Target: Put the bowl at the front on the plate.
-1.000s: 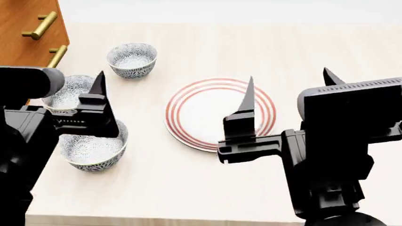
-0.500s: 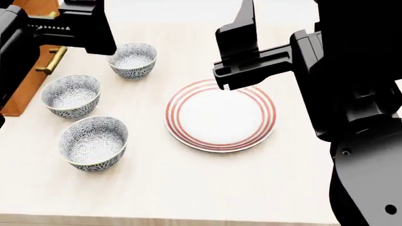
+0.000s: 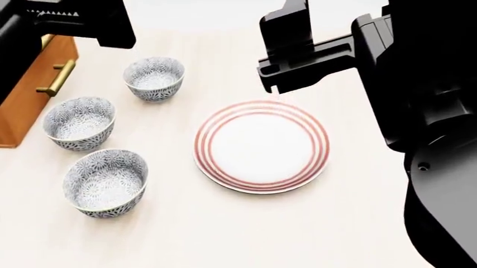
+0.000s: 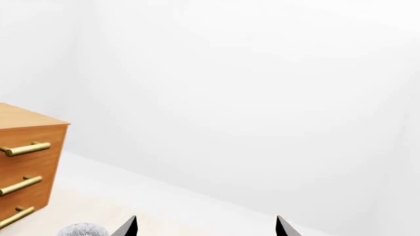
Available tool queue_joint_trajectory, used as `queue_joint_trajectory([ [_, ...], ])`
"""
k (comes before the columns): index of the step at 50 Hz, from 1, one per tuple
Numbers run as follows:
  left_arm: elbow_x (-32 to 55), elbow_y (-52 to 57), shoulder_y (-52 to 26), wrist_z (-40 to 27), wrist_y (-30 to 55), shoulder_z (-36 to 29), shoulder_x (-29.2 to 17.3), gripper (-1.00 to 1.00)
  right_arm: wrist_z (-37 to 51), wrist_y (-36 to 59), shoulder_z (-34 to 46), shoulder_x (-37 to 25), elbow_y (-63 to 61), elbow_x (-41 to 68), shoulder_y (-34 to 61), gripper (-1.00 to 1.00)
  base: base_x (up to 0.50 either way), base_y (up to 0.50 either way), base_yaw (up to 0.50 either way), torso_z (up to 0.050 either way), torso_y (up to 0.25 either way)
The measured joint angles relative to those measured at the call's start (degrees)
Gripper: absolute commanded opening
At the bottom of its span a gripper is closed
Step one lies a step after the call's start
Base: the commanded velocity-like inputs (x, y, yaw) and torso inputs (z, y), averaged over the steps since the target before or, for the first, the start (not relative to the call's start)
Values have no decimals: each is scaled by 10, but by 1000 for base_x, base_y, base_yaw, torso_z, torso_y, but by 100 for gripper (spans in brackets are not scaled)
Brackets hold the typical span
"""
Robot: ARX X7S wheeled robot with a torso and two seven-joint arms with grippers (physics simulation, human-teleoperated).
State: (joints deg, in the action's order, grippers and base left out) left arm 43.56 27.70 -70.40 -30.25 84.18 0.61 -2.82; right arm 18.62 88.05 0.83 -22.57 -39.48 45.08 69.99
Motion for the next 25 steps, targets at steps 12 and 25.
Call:
queue_joint_trajectory([
  [12,20,-5,4,-13,-9,-3,-9,100,15,-8,3,-7,7,21,2,100,160,0,0,0,0],
  [25,38,-11,6,-26,-16,-6,-17,100,30,-14,5,-13,12,40,4,100,161,0,0,0,0],
])
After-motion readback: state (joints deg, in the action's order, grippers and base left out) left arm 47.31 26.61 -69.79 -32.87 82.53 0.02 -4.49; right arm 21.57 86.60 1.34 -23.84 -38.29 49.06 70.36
